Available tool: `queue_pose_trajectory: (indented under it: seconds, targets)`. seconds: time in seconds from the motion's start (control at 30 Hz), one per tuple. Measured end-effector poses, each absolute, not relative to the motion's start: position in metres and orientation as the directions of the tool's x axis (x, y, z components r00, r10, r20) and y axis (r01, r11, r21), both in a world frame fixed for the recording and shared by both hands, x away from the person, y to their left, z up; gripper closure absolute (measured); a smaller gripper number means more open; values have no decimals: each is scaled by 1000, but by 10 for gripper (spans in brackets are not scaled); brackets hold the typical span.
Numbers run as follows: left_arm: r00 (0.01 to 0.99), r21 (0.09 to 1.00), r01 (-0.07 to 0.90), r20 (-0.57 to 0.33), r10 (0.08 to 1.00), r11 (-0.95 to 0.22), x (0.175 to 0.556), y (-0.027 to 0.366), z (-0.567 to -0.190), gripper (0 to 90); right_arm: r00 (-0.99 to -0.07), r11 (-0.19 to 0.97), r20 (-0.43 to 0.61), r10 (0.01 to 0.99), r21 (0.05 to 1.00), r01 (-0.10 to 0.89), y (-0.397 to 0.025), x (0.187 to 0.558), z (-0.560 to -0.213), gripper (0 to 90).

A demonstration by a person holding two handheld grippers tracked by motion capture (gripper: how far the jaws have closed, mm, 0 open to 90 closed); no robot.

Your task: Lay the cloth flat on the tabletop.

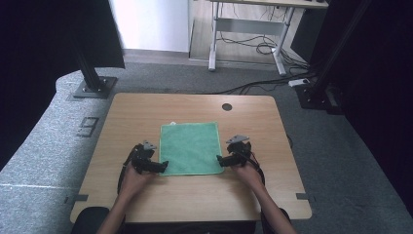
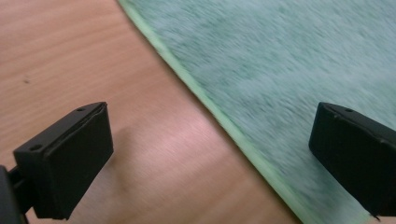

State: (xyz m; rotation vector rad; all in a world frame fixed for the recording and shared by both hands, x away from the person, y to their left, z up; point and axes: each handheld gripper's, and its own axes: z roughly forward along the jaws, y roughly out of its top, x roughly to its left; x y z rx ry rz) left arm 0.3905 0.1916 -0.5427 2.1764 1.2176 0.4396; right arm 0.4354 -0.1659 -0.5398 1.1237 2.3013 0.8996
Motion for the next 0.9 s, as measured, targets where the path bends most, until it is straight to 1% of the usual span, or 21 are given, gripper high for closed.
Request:
queue_pose_trajectory:
  seconds: [0.07, 0.1, 0.2, 0.43, 0.57, 0.9]
  targets:
    - [526, 634, 652, 18, 850, -417, 386, 191, -544, 0, -563, 462, -105, 820, 703, 542, -164, 448, -542, 33]
    - [523, 634, 654, 14, 852, -412, 385, 192, -544, 0, -558, 464, -110, 822, 698, 546, -164, 453, -544, 36]
    - [513, 635, 656, 20, 858, -408, 387, 193, -544, 0, -558, 460, -104, 824, 697, 550, -163, 457, -548, 33]
    - [520, 653, 638, 24, 854, -407, 398, 191, -546, 0, -553, 467, -118, 825, 694, 548, -172, 438, -547, 42]
    - [523, 649, 641, 21, 852, -409, 397, 191, -546, 0, -551, 456, -105, 828, 697, 553, -178, 428, -548, 42]
    - [539, 648, 642, -3, 842, -409, 389, 187, -547, 5, -542, 451, -105, 834, 696, 559, -183, 427, -549, 18]
